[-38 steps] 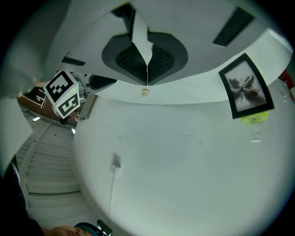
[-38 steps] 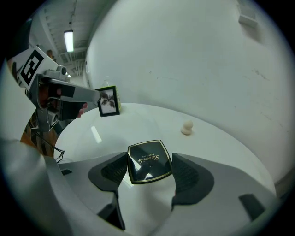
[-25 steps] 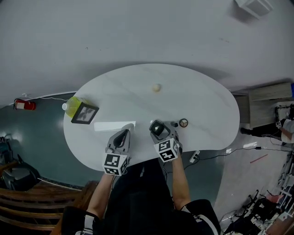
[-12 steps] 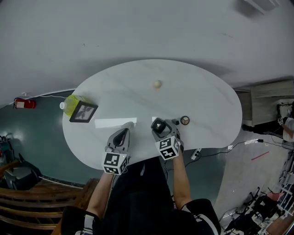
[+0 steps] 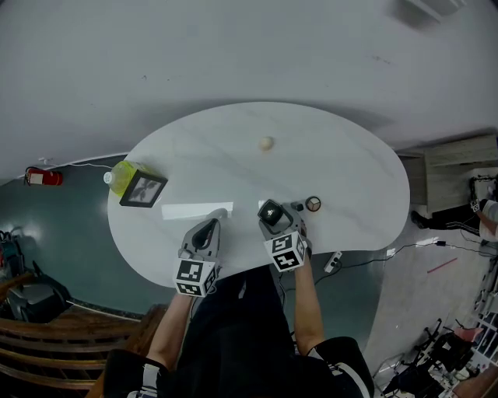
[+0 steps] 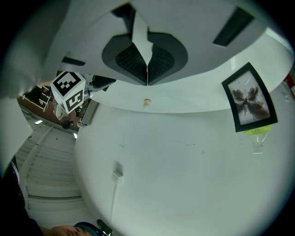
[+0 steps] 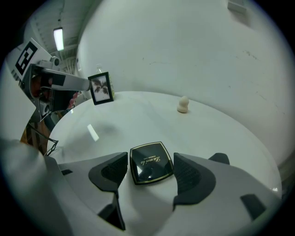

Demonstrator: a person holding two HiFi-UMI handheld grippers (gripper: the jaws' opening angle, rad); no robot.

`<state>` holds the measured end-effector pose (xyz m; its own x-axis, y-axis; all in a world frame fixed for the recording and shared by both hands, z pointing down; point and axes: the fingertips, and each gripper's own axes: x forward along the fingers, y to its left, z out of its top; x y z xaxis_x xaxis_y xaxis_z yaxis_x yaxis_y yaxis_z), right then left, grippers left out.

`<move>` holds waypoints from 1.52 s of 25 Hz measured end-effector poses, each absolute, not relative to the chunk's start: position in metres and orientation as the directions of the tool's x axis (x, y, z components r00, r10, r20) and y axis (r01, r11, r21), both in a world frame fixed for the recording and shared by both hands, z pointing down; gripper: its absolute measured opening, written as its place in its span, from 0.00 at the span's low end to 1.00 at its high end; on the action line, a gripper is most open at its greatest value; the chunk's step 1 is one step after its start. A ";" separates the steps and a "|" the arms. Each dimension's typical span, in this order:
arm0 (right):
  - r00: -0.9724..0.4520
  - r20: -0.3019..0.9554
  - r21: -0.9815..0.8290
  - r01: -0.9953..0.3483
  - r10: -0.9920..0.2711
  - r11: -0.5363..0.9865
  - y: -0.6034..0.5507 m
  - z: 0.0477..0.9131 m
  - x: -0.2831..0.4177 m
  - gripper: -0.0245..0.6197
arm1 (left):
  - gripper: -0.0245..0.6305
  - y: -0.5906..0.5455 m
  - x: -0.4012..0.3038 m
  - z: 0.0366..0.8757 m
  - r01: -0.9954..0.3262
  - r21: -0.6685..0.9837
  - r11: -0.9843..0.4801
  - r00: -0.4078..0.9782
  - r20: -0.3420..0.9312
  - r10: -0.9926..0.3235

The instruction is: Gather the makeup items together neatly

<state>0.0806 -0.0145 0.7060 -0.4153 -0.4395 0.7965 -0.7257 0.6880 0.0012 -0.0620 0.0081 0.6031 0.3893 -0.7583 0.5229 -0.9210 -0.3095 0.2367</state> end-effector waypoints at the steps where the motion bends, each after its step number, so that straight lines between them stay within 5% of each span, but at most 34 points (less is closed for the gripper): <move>1: -0.417 0.795 -0.001 -0.727 -0.441 0.687 -0.014 0.706 0.081 0.51 | 0.07 0.009 -0.062 0.603 -0.921 0.236 -0.309 0.389 0.523 -0.759; 19: -0.539 0.569 -0.038 -0.772 -0.621 0.634 -0.011 0.591 0.079 0.49 | 0.07 0.020 -0.050 0.545 -0.917 0.162 -0.364 0.397 0.436 -0.807; 31: -0.479 0.352 0.048 -0.849 -0.804 0.526 0.002 0.482 0.109 0.17 | 0.07 0.034 -0.031 0.462 -0.908 0.064 -0.414 0.413 0.297 -0.861; 38: -0.455 0.239 0.044 -0.878 -0.858 0.477 0.023 0.442 0.112 0.11 | 0.07 0.047 -0.030 0.427 -0.910 0.019 -0.413 0.406 0.235 -0.883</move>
